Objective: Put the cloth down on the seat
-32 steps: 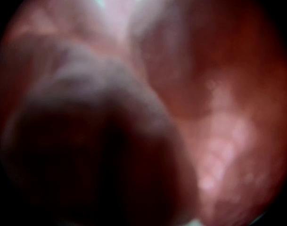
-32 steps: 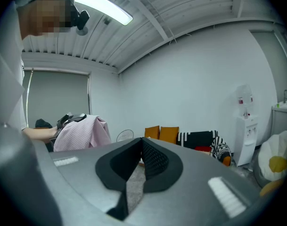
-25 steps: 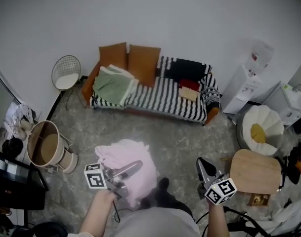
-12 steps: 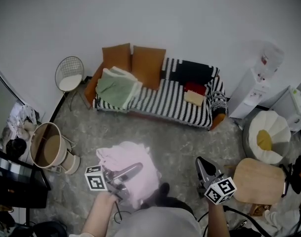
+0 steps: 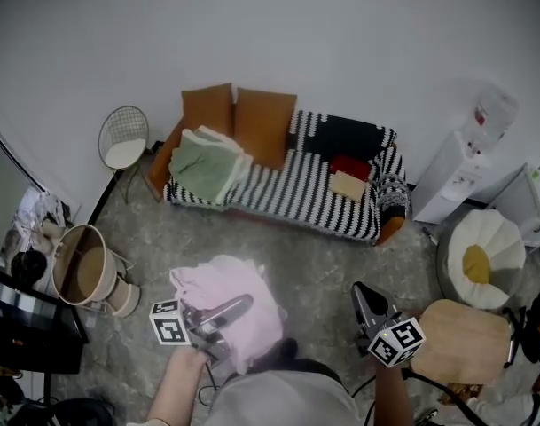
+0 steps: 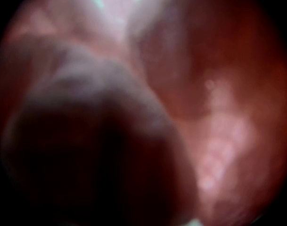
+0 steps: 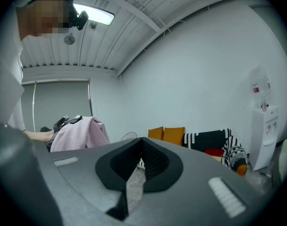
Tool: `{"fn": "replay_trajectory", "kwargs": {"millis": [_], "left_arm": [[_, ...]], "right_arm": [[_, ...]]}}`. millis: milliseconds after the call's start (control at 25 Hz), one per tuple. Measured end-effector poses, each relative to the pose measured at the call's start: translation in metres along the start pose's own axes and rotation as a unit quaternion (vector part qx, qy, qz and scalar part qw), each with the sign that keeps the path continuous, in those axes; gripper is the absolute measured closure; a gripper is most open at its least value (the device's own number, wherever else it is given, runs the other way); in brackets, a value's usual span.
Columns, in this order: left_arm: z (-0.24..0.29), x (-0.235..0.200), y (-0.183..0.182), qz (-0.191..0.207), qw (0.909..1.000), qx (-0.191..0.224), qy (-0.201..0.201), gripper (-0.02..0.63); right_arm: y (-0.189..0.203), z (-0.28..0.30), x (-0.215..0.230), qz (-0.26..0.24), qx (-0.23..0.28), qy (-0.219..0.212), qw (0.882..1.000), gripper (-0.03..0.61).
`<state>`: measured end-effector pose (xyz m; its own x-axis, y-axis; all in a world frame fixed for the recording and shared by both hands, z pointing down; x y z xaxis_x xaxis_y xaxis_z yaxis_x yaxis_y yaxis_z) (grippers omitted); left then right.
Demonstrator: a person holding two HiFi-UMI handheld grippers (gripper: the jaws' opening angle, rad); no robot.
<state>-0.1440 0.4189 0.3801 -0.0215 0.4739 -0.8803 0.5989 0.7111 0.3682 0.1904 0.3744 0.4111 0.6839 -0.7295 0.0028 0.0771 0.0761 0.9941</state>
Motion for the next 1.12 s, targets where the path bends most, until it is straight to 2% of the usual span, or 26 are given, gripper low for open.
{"fn": "replay_trajectory", "kwargs": {"millis": [240, 600, 880, 1120], "left_arm": [[0.029, -0.014, -0.006, 0.002, 0.9998, 0.015, 0.014, 0.514], [0.058, -0.038, -0.028, -0.008, 0.9999, 0.009, 0.006, 0.511], [0.077, -0.065, -0.059, -0.019, 0.9998, 0.002, 0.009, 0.511], [0.093, -0.094, -0.101, -0.031, 0.9993, -0.016, 0.015, 0.511]], "right_arm": [[0.005, 0.003, 0.033, 0.005, -0.003, -0.003, 1.0, 0.583], [0.007, 0.017, 0.064, 0.013, -0.015, 0.005, 1.0, 0.583], [0.008, 0.039, 0.087, 0.014, -0.024, 0.021, 0.999, 0.583], [0.009, 0.077, 0.105, 0.023, -0.032, 0.042, 0.998, 0.583]]}}
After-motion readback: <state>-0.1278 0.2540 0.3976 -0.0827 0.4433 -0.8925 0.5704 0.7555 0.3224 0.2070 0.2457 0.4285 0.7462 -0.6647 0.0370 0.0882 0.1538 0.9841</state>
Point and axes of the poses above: the fingertips, and each gripper's own axes: z forward along the fingers, x to its right, y out of its underside, the point moved 8 cm from there along -z, backward along the fingers, and after that the axes turned 15 degrees about -z, right-handed, at the moved point
